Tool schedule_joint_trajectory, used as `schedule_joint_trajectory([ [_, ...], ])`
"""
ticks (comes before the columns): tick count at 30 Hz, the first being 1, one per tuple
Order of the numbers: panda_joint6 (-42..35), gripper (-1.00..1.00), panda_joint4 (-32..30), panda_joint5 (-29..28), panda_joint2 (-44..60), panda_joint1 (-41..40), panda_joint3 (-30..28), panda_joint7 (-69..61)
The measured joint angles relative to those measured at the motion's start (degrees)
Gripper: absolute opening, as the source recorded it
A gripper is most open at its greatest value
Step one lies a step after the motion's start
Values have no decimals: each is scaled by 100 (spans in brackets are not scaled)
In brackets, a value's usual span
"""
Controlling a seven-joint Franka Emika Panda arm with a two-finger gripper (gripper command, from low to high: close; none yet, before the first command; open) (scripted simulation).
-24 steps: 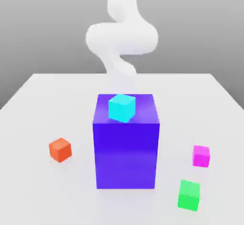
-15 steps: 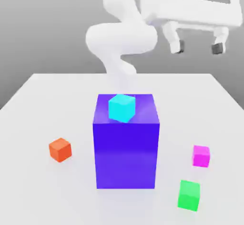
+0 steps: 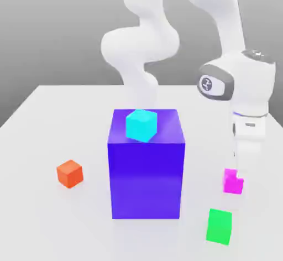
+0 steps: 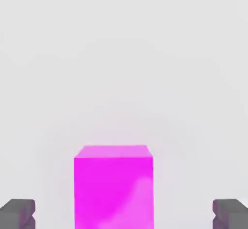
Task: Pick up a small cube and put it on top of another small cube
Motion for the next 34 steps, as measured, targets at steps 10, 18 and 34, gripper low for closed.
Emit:
schedule_joint_trajectory([
  [10, 619, -100, 151, -410, 776, 607, -701, 309],
  [18, -493, -100, -107, 606, -598, 66, 54, -423],
  [34, -1058, 100, 1542, 712, 478, -1154, -770, 1268],
])
